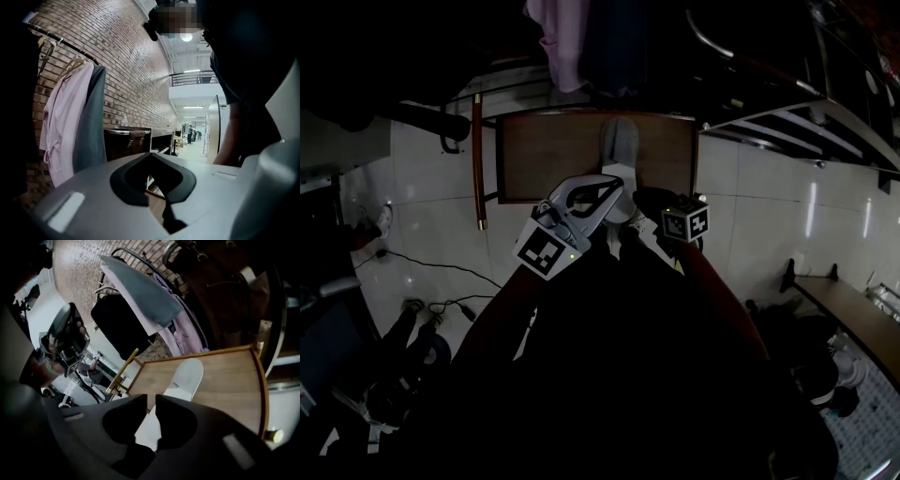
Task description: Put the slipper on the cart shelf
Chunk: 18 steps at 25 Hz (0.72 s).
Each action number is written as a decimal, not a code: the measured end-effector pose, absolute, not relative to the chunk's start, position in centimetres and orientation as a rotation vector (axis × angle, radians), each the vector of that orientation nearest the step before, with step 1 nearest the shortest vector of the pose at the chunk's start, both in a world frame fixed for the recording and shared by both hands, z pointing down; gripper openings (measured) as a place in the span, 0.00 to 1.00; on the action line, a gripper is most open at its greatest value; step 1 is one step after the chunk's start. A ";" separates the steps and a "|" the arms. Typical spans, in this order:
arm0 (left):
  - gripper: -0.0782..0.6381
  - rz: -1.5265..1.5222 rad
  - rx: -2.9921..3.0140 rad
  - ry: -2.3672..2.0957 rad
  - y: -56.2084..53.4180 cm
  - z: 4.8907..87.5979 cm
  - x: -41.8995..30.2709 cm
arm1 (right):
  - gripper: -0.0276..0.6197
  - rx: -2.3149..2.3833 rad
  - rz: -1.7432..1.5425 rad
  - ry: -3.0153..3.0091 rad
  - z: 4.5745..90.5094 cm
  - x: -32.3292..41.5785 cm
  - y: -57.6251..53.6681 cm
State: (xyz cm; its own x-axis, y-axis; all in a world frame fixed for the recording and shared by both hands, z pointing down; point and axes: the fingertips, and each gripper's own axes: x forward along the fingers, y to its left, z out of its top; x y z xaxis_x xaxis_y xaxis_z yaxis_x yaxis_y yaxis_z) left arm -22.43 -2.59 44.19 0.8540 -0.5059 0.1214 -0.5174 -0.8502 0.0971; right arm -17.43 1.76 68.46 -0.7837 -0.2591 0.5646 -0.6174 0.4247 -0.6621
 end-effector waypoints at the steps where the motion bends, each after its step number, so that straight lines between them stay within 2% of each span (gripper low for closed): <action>1: 0.11 0.139 2.884 -0.816 -2.7 44.5 -22.5 | 0.12 0.752 1.361 -2.281 69.4 -17.7 1.9; 7: 0.11 0.151 2.837 -0.866 -2.9 46.4 -22.1 | 0.35 0.892 1.492 -2.103 74.7 -16.7 1.9; 9: 0.11 0.156 2.824 -0.872 -2.8 46.9 -22.1 | 0.40 0.900 1.498 -2.045 76.5 -16.1 2.2; 18: 0.11 0.181 2.738 -0.923 -2.4 49.1 -22.9 | 0.40 0.808 1.668 -1.930 81.3 -16.4 2.8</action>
